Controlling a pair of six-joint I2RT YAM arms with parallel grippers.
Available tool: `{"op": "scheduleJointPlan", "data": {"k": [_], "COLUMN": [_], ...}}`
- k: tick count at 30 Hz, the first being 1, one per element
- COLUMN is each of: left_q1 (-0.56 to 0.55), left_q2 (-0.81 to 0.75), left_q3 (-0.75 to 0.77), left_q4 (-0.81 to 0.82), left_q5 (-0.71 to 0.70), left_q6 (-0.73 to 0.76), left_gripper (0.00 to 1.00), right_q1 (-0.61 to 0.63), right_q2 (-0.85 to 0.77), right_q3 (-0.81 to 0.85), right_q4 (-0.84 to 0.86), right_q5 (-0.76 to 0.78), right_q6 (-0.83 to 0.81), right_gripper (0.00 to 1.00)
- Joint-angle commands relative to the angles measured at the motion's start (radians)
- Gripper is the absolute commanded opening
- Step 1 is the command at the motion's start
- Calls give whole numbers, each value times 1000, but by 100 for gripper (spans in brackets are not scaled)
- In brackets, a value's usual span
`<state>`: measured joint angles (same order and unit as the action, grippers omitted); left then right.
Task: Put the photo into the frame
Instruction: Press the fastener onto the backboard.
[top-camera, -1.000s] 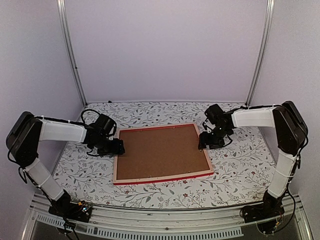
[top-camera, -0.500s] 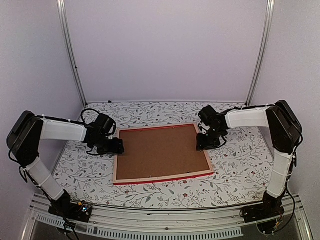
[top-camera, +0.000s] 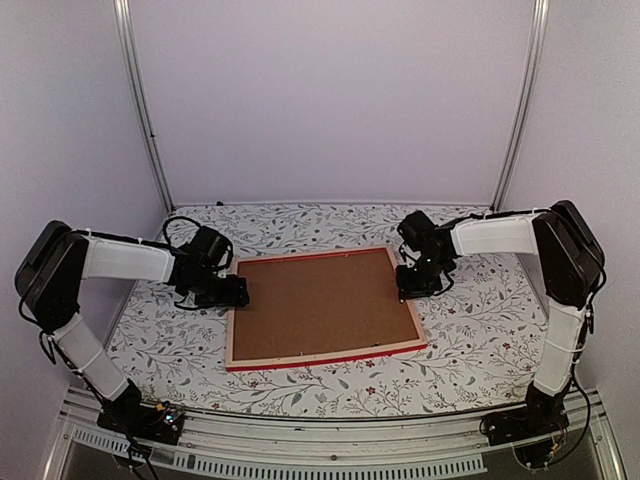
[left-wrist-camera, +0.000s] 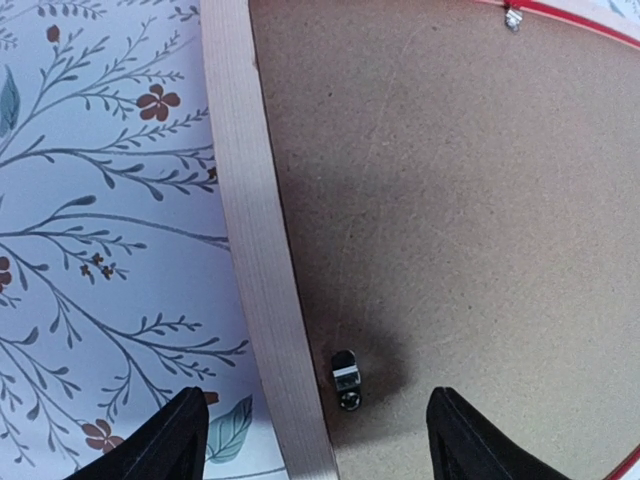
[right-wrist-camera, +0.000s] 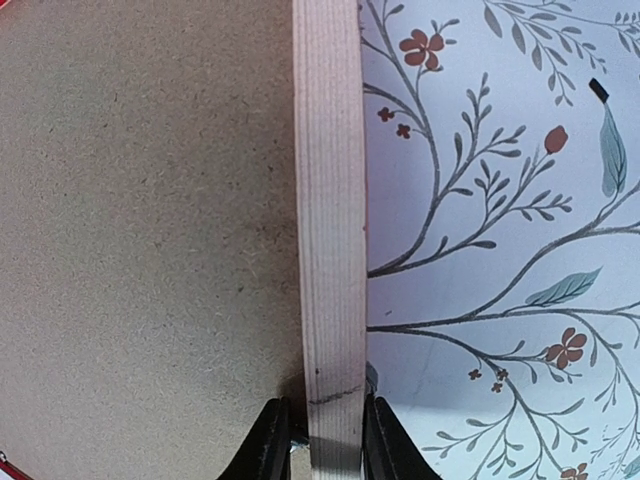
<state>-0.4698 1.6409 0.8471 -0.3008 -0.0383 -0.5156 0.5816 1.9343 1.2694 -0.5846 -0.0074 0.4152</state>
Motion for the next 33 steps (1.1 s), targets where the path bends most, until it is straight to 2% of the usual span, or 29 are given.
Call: {"op": "scheduleJointPlan", "data": {"k": [1,11,13,16,19,30,33], "left_q1": [10,11,14,16,18,41,43], "left_q2": [16,1,0,2,9,71,85], "left_q3": [17,16,21,21,14,46,50], "left_q4": [15,14,12,12,14,29,33], "left_q5": [-10,-5,5,15,8,-26,-25], "left_q6": [15,11,13,14,13,20,21], "left_gripper": [77,78,78,79,78,61,52], "right_q1": [6,6,6,7,6,5,6], "right_q2": [9,3,-2,-10,-10,-3,-2], "right_q3": [-21,-40,-38,-32,-29,-17,-13], "right_q4": [-12,4,12,18,19,13,11], "right_q5": [-6,-48,-56,-62,-62,-60,-59], "right_q6": [5,24,25,26,23,15,13], "right_gripper": [24,19,22,32,35,36,37]}}
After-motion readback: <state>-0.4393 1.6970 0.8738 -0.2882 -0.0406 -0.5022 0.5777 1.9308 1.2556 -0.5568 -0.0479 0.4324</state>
